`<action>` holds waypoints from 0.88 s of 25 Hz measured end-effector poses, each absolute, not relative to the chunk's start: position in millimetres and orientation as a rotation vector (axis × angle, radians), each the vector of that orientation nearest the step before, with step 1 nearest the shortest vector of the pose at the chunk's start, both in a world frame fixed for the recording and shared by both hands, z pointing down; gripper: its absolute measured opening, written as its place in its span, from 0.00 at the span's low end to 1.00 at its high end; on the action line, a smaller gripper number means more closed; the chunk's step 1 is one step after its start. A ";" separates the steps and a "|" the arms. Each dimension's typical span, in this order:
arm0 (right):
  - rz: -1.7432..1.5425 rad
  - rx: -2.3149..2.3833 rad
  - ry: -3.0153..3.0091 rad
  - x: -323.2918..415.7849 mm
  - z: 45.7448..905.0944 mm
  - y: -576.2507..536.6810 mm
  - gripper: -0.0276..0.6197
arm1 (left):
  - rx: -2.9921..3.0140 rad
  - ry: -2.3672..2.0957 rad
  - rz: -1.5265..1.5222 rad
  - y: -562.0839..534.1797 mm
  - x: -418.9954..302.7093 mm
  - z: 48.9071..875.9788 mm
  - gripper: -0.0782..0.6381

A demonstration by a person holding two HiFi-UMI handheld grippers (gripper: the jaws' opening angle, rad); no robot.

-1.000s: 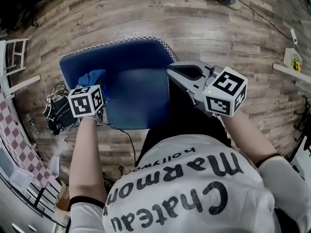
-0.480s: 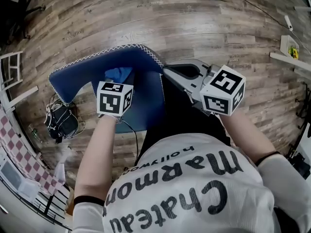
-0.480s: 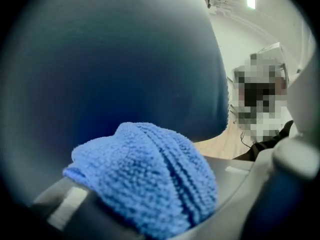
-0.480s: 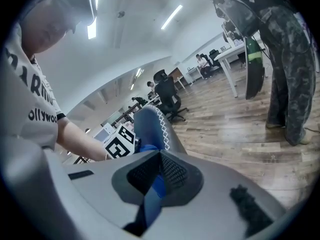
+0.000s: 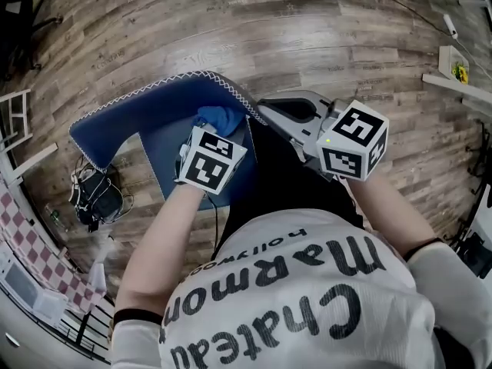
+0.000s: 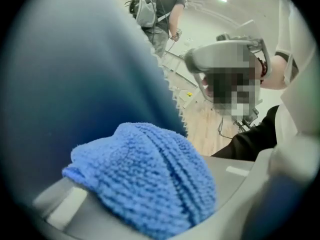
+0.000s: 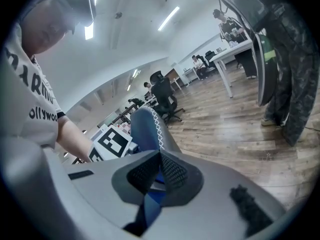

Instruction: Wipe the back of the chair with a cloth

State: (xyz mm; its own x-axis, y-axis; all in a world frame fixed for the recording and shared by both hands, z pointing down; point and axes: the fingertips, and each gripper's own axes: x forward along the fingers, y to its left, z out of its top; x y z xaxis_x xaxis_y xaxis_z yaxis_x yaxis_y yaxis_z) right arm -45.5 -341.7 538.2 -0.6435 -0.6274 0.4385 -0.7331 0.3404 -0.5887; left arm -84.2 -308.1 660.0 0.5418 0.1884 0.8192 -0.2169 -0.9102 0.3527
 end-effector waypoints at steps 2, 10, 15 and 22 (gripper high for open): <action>1.188 1.255 -2.459 -47.9 537.2 -340.7 0.06 | 2.401 0.042 1.341 -295.0 -76.1 657.4 0.15; 1.175 1.211 -2.451 -61.0 534.7 -334.3 0.06 | 2.401 0.079 1.179 -288.2 -75.2 654.5 0.15; 1.173 1.129 -2.466 -82.1 533.4 -337.1 0.06 | 2.252 -0.286 1.165 -344.0 -147.1 678.5 0.15; 1.161 0.964 -2.501 -124.9 537.6 -352.6 0.06 | 1.936 -0.874 1.177 -430.5 -321.1 694.8 0.15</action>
